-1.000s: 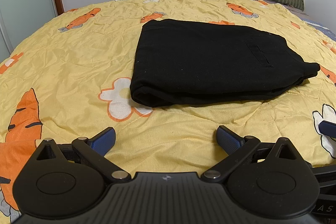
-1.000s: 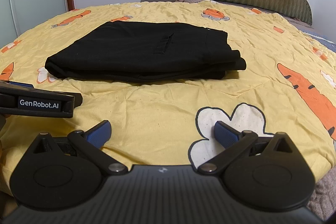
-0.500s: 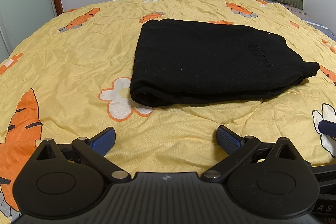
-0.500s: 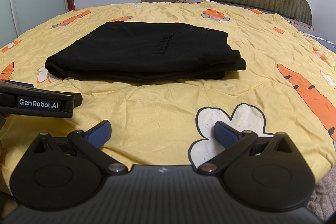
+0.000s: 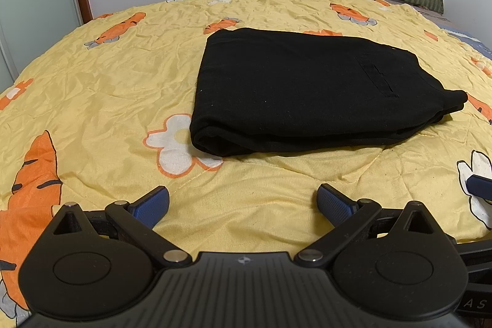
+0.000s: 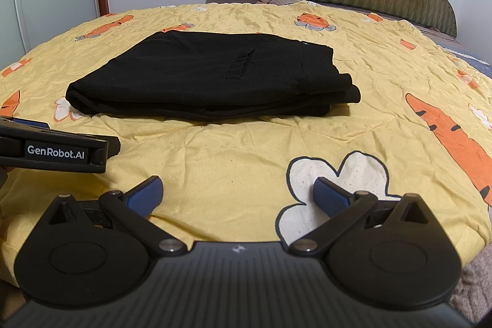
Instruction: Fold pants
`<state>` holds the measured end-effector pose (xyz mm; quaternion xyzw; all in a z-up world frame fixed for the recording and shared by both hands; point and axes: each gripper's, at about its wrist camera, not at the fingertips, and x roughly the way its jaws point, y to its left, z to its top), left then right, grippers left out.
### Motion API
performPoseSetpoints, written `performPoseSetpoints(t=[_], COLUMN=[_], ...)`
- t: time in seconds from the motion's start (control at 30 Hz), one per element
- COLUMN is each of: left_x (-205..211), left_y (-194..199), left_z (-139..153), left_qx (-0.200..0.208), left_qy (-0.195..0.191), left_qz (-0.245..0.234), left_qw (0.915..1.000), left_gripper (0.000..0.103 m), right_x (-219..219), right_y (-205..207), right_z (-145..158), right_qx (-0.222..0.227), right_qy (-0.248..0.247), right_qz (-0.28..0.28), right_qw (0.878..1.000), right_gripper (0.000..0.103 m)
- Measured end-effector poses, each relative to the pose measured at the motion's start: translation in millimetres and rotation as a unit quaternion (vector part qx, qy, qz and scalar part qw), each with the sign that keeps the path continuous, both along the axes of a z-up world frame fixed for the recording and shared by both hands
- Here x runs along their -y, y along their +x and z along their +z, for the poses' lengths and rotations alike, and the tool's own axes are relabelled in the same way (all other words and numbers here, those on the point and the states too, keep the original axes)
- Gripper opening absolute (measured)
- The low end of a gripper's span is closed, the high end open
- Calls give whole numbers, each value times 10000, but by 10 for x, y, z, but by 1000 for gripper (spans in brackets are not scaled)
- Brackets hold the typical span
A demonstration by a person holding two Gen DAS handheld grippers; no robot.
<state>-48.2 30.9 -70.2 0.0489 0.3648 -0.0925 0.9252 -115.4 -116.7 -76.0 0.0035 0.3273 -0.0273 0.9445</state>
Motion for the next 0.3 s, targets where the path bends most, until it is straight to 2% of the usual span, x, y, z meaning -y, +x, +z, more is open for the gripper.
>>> performPoseSetpoints(t=[0.23, 0.3], left_x=[9, -29], left_y=[-18, -39], left_z=[8, 52], left_qx=[111, 221], left_qy=[110, 39], left_qz=[-116, -165], left_qw=[9998, 9996], left_gripper=[103, 103], right_x=[-1, -1], right_y=[0, 0], right_z=[0, -1], right_qx=[-1, -1], right_qy=[-1, 0], right_qz=[-1, -2], right_qw=[10000, 10000], right_gripper=[103, 103])
